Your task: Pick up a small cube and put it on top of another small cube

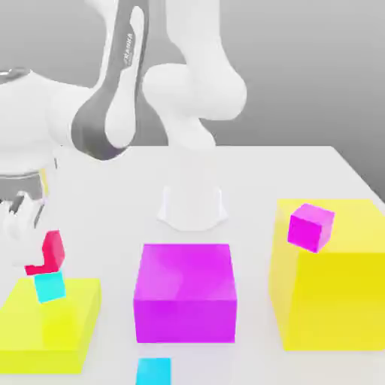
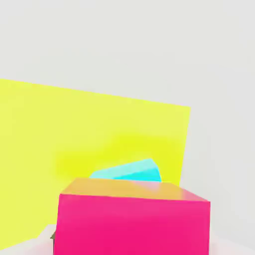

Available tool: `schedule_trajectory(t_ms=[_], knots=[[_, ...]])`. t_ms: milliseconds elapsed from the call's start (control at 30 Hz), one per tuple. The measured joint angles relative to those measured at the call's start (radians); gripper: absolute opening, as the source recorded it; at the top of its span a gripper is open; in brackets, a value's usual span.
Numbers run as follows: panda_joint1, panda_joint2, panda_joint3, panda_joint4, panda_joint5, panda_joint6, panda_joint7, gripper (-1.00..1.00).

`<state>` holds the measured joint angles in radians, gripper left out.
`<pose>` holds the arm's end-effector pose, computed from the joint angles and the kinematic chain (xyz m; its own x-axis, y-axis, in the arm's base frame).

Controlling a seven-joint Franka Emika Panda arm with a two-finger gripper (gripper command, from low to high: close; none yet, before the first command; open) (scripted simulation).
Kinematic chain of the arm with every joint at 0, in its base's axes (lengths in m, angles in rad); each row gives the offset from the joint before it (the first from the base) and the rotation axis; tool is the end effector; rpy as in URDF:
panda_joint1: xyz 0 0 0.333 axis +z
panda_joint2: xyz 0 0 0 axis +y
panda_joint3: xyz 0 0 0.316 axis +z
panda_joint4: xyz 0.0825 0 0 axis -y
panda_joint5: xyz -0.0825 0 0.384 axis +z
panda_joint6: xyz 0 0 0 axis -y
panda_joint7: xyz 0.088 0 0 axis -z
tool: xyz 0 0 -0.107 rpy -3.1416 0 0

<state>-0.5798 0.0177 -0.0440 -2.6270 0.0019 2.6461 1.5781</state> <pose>0.3504 -0.2523 0.2424 -0.5914 -0.8064 -0.0001 -0.8064 0.5914 -0.0014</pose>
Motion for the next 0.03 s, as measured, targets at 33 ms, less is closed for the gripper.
schedule_trajectory(t_ms=[33], knots=[[0.000, 0.000, 0.000, 0.000, 0.000, 0.000, 0.000, 1.00]])
